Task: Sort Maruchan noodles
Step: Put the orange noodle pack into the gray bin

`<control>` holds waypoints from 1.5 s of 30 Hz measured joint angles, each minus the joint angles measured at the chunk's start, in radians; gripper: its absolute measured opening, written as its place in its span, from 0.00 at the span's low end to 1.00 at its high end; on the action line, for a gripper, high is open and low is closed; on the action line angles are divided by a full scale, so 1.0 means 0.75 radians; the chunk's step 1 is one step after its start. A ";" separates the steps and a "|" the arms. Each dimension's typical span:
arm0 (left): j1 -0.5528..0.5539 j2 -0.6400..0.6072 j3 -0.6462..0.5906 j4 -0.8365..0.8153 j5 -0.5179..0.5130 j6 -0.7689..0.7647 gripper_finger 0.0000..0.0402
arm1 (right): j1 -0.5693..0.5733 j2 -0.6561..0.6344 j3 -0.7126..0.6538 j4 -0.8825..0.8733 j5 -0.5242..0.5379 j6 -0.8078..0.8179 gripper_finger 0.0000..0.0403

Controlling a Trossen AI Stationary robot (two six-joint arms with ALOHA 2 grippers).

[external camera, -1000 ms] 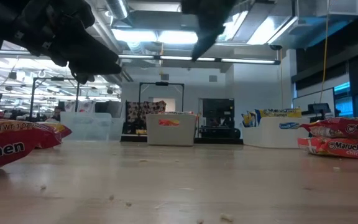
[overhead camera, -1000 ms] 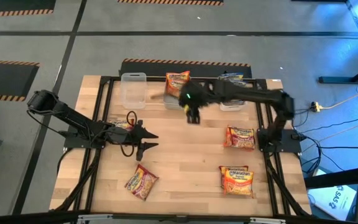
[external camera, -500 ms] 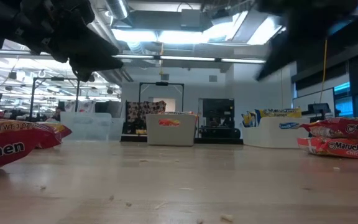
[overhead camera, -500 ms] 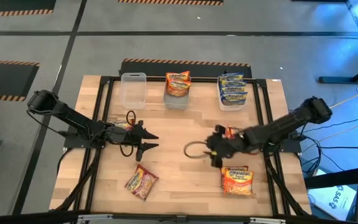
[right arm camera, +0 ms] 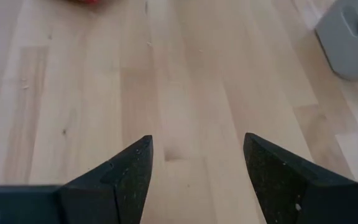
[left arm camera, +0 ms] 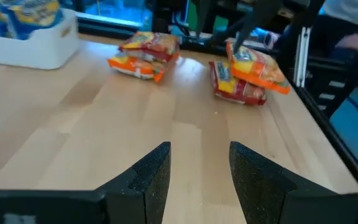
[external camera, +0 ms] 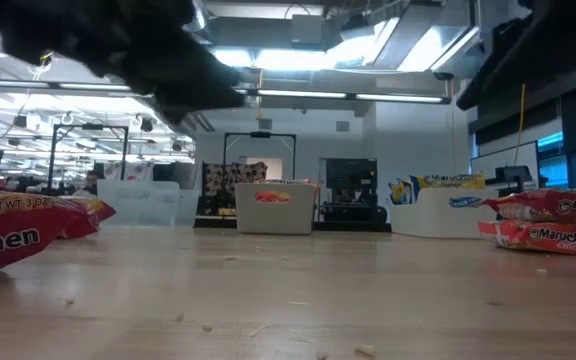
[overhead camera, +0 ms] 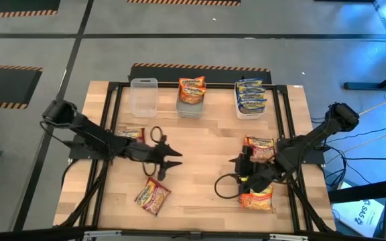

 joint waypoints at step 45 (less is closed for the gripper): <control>0.030 0.192 0.312 -0.546 0.072 0.066 0.39 | -0.335 -0.064 -0.107 0.013 -0.414 -0.028 0.59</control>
